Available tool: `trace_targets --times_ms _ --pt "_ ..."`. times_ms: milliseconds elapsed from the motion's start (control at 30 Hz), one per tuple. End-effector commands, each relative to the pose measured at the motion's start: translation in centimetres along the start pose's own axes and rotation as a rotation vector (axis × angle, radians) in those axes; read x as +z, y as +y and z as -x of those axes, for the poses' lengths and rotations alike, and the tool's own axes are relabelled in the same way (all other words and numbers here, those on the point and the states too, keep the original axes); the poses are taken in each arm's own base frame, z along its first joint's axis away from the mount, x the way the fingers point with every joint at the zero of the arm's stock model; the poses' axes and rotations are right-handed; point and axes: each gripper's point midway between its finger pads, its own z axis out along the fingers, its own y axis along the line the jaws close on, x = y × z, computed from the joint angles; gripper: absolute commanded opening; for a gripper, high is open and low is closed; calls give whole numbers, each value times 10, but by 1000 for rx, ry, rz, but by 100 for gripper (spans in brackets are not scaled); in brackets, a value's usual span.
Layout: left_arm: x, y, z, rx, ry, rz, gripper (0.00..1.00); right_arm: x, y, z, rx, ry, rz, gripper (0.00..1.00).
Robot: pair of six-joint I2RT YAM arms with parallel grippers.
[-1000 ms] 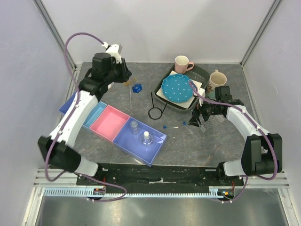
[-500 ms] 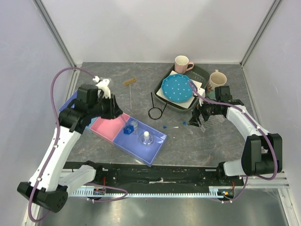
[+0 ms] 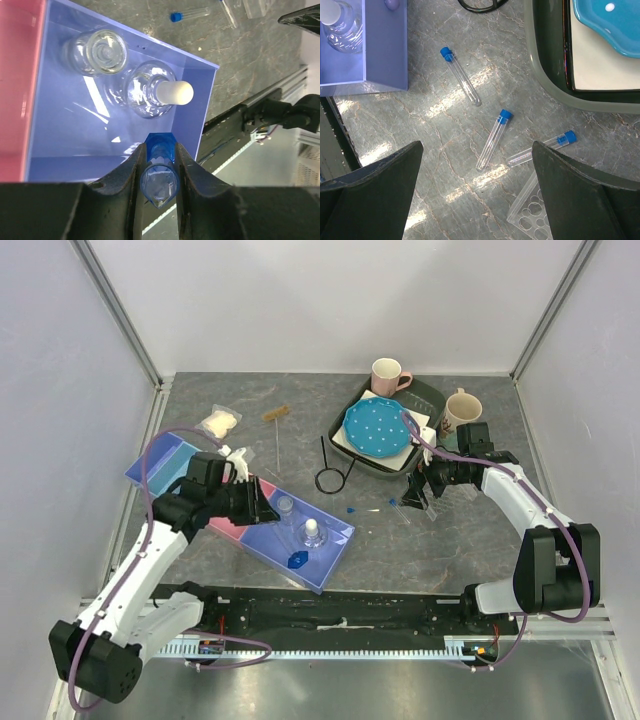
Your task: Organize the chemistry lab equipment
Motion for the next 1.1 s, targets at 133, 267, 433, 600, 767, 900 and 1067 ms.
trace_targets --times_ms 133,267,433,600,767,900,1067 --pt "31 -18 -3 -169 -56 -218 16 -6 -1 20 -64 -48 6 98" --pt "44 -7 -12 -229 -52 -205 16 -6 -1 20 -67 -48 2 98" --pt "56 7 -22 -299 -70 -189 19 -6 -1 20 -67 -46 3 98" --pt "67 19 -36 -342 -26 -155 38 -6 0 20 -69 -46 4 98" --pt "70 28 -35 -344 -32 -104 57 -7 0 20 -70 -46 3 98" --pt "72 35 -34 -348 -26 -61 63 -7 0 20 -73 -47 4 98" --pt "72 53 -34 -368 11 82 70 -7 0 21 -76 -48 3 98"
